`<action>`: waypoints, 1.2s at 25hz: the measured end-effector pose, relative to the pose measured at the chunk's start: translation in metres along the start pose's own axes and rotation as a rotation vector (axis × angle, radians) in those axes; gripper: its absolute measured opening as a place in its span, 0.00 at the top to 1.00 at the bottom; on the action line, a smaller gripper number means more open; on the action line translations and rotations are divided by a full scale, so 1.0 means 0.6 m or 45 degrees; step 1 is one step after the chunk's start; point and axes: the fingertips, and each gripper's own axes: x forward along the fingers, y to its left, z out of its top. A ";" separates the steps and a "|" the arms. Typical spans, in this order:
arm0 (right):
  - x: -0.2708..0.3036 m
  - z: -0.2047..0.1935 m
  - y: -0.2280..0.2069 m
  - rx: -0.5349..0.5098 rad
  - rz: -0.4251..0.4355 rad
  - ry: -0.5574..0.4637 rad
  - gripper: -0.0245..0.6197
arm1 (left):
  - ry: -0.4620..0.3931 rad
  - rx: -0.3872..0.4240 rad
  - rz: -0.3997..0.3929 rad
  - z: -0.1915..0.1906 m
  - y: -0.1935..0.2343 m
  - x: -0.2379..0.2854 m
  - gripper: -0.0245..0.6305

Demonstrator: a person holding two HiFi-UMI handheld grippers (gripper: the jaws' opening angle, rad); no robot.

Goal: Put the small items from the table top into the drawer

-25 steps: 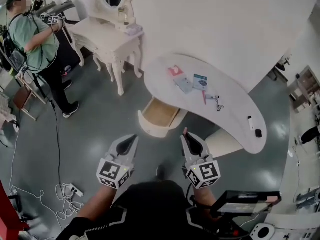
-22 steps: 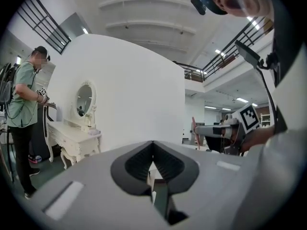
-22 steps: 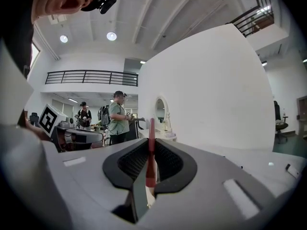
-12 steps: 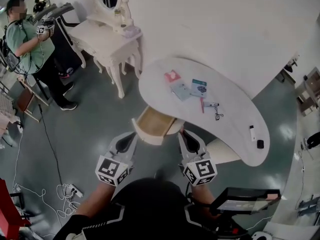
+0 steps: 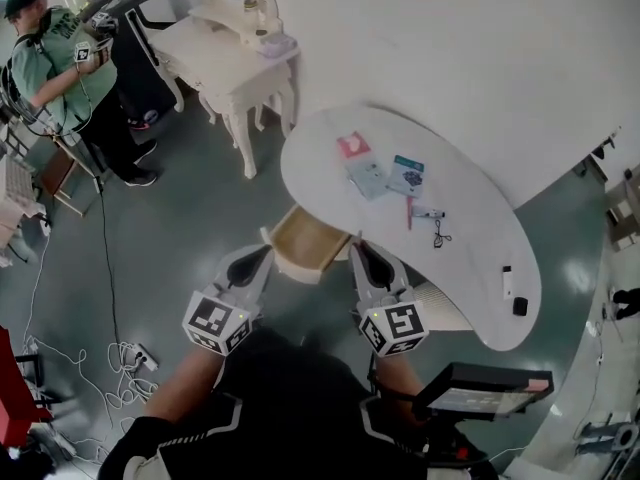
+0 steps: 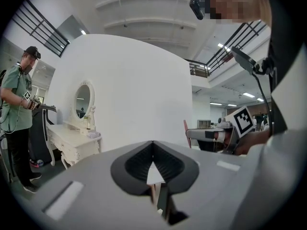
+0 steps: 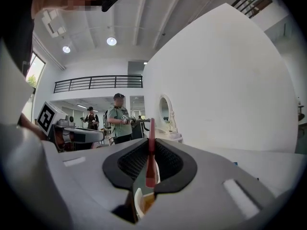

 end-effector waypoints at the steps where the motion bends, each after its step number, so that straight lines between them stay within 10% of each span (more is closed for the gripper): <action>1: 0.007 0.005 0.001 -0.004 0.007 -0.004 0.89 | 0.002 -0.002 0.001 0.000 0.005 0.004 0.96; 30: 0.252 0.003 0.037 -0.075 -0.072 0.111 0.89 | 0.015 -0.038 -0.175 -0.021 0.224 0.078 0.96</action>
